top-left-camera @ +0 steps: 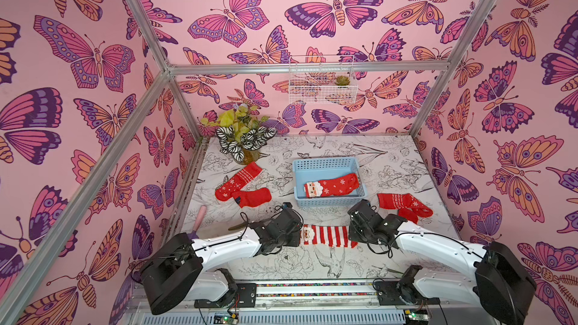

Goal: Place the socks together as a pair
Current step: Flatten out the sock.

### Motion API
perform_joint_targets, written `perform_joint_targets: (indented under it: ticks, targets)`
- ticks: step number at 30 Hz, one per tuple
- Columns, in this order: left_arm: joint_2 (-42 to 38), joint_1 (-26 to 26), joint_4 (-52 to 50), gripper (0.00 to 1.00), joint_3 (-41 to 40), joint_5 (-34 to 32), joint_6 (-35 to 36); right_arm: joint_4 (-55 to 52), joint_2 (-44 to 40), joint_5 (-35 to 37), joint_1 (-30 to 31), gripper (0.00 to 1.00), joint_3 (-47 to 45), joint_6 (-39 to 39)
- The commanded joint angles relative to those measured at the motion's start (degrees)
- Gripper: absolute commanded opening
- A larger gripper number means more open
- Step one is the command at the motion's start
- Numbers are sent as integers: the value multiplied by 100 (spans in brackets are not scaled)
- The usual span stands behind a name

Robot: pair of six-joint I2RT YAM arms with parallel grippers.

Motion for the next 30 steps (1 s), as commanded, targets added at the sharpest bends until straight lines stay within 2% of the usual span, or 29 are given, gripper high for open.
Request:
perform_joint_targets:
  ticks: [1, 9, 17, 20, 22, 23, 27, 30]
  targets:
    - [-48, -37, 18, 0, 40, 12, 75, -287, -224, -13, -29, 0, 104, 87]
    - [-99, -37, 16, 0, -3, -51, 37, -205, -475, -252, -22, 0, -108, 231]
    - [-106, -36, 16, 2, -19, -71, -46, -84, -135, -124, -24, 2, -207, 285]
    - [-367, -37, 15, 24, -43, -84, -54, -221, -93, -27, -29, 11, -95, 263]
    - [-536, -31, 20, 42, -69, -135, -55, -275, -159, 43, -29, 17, -49, 250]
    - [-592, -34, 19, 48, -89, -199, -63, -269, -205, 63, -21, 22, -45, 245]
    - [-654, -18, 9, 54, -191, -455, -55, -210, -395, 130, -28, 40, -157, 322]
    - [-504, -11, 18, 56, -167, -353, -95, -17, -427, 77, -29, 42, -319, 459]
